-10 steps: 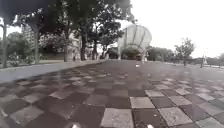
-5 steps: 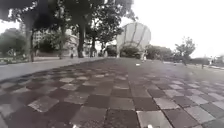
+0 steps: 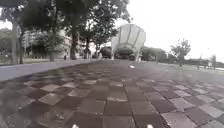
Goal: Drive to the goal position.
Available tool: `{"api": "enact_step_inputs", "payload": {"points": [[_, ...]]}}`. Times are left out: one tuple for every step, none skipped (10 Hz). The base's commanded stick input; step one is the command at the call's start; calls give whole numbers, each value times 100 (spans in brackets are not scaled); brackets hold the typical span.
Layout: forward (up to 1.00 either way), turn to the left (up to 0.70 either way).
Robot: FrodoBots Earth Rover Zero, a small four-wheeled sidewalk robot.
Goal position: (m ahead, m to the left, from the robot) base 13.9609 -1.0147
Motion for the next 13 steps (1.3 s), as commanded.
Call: {"api": "enact_step_inputs", "payload": {"points": [[100,0],[100,0],[100,0],[100,0],[100,0],[100,0],[100,0],[100,0],[100,0],[100,0],[100,0],[100,-14],[100,-40]]}}
